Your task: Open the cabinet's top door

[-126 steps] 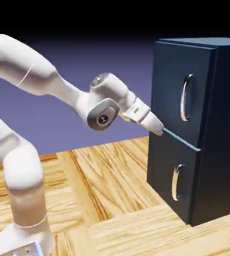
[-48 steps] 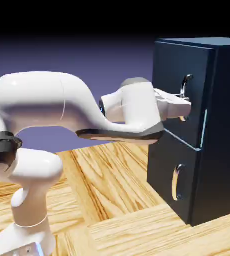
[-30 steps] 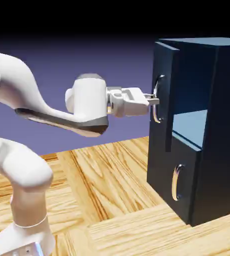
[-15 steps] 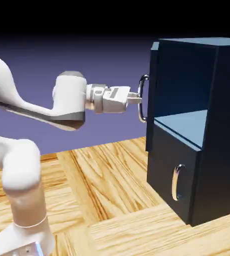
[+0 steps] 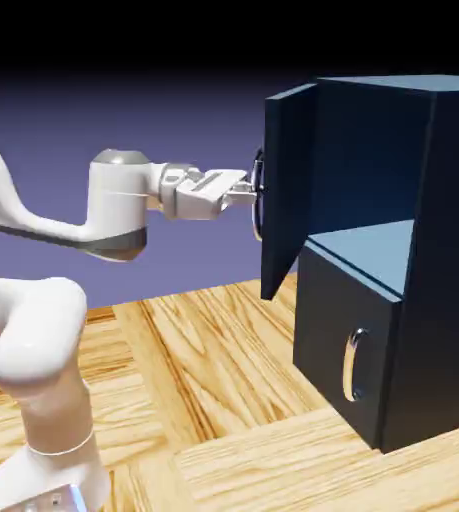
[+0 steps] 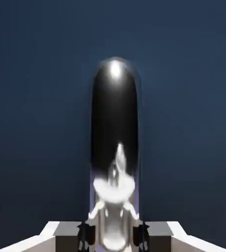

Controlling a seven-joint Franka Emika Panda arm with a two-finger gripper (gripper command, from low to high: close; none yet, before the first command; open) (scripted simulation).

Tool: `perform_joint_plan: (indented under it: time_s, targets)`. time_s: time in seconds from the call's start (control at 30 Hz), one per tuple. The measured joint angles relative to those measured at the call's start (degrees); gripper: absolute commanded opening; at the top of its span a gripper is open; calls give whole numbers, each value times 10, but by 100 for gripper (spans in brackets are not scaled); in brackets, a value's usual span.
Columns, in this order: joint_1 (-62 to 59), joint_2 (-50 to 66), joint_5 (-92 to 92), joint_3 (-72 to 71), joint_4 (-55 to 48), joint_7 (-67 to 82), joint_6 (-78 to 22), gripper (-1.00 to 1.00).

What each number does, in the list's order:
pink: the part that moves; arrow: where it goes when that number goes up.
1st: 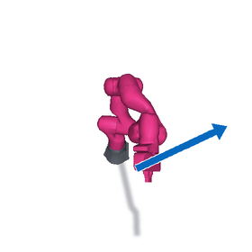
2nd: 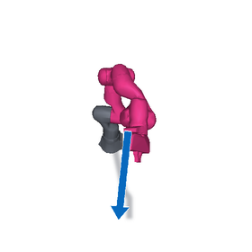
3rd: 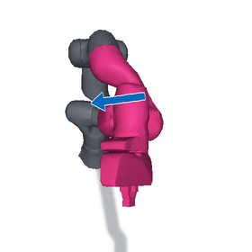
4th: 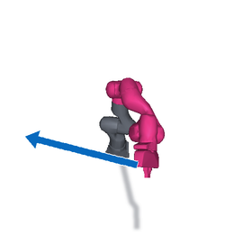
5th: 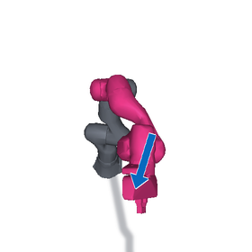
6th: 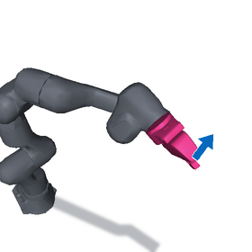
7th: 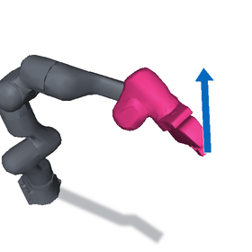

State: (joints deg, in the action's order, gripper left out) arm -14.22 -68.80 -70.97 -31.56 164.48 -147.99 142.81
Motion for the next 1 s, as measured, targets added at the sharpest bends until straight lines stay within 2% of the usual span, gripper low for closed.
perform_joint_plan:
  time_s: [0.23, 0.43, 0.97, 1.0]
  targets:
    - [32, 13, 147, -109, -45, 41, -174, -100]
    - [2, 45, 246, -213, -128, 54, -324, -100]
    - [-269, 80, 406, -458, -453, 88, -666, -100]
    - [-270, 80, 406, -458, -454, 88, -667, 100]
